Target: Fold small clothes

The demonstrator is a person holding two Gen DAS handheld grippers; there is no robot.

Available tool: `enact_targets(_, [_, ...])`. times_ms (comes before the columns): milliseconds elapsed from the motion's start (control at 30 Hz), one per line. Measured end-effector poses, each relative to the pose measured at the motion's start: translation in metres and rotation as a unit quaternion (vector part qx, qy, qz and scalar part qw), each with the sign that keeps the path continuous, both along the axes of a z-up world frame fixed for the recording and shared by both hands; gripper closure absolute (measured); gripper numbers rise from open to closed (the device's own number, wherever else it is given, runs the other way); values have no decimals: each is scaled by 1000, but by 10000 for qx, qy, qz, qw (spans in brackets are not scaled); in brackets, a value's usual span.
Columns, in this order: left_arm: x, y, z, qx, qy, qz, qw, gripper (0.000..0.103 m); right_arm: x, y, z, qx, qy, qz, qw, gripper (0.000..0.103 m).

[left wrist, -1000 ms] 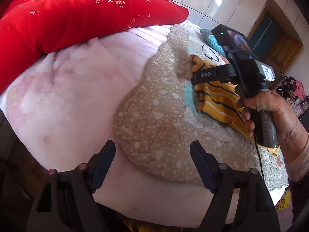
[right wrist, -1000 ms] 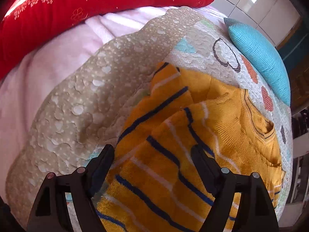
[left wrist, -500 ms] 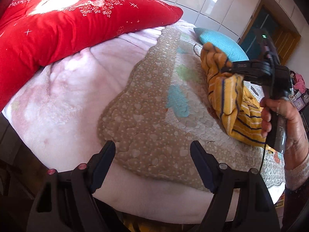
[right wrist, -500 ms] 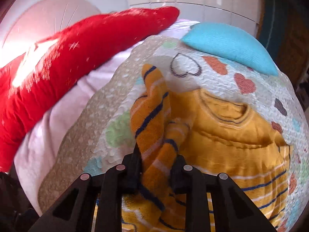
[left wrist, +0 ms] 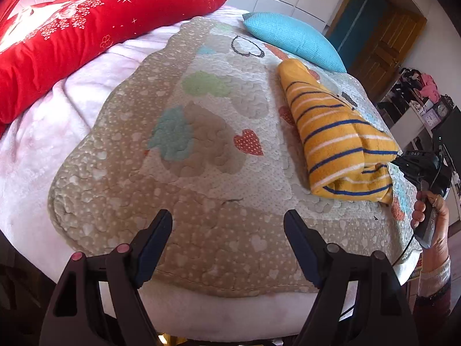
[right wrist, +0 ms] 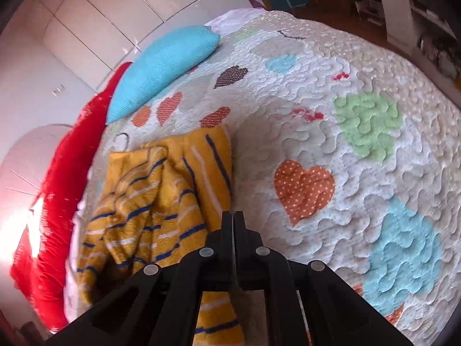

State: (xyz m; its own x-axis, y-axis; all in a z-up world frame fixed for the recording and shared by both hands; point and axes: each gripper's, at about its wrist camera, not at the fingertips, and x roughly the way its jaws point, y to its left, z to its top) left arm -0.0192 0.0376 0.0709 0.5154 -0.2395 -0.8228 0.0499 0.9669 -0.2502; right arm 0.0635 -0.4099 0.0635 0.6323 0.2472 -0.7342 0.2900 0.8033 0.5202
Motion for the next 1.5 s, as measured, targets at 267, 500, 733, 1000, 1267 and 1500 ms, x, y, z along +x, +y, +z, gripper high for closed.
enact_targets(267, [-2, -11, 9, -8, -123, -108, 9999, 24, 26, 61, 18, 641, -433, 868, 9932, 42])
enact_targets(500, [-12, 0, 14, -25, -135, 0, 9999, 24, 71, 118, -13, 492, -10, 1342, 9897, 77])
enact_targets(733, [-10, -4, 18, 140, -202, -101, 9996, 24, 21, 81, 41, -23, -930, 898, 9916, 82])
enact_targets(1000, [4, -40, 0, -25, 62, -467, 9989, 24, -9, 17, -25, -24, 40, 499, 9987, 66])
enact_targets(1267, [7, -64, 4, 108, -28, -821, 9966, 24, -30, 3, 7, -386, -412, 267, 9980, 52])
enact_targets(1500, [31, -72, 10, -234, -106, -889, 9957, 24, -21, 4, -11, -284, -133, 371, 9988, 40])
